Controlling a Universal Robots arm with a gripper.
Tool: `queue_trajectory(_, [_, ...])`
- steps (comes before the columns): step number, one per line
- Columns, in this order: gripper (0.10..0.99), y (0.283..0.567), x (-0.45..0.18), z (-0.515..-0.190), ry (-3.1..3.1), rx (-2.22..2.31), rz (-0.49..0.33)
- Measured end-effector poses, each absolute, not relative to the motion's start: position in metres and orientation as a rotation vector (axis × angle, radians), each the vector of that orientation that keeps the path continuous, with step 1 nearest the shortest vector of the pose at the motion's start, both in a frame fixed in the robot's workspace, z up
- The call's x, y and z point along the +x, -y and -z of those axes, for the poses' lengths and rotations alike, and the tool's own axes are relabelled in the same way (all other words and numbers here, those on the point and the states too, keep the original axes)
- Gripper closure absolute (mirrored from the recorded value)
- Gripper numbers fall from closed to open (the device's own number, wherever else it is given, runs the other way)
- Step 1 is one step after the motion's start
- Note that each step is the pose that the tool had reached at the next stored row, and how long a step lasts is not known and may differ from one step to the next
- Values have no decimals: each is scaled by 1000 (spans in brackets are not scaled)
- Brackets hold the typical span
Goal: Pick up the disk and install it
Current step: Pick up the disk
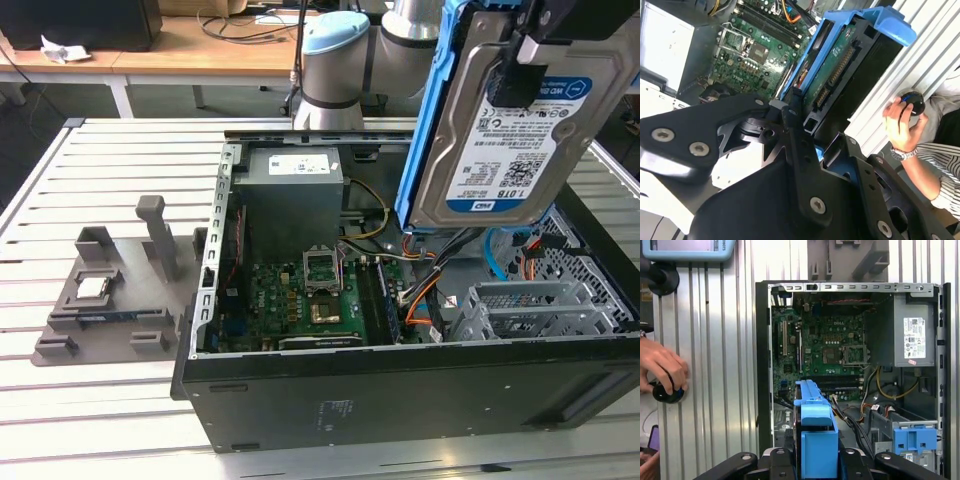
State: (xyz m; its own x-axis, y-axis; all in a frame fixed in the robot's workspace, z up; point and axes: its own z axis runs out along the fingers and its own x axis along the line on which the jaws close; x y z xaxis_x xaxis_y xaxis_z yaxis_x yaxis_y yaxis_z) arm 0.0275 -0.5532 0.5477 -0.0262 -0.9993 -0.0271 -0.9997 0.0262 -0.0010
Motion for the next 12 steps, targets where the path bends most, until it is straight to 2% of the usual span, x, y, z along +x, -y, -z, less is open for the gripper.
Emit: queue_trajectory(12, [722, 553, 51, -538, -2243, -2185, -13])
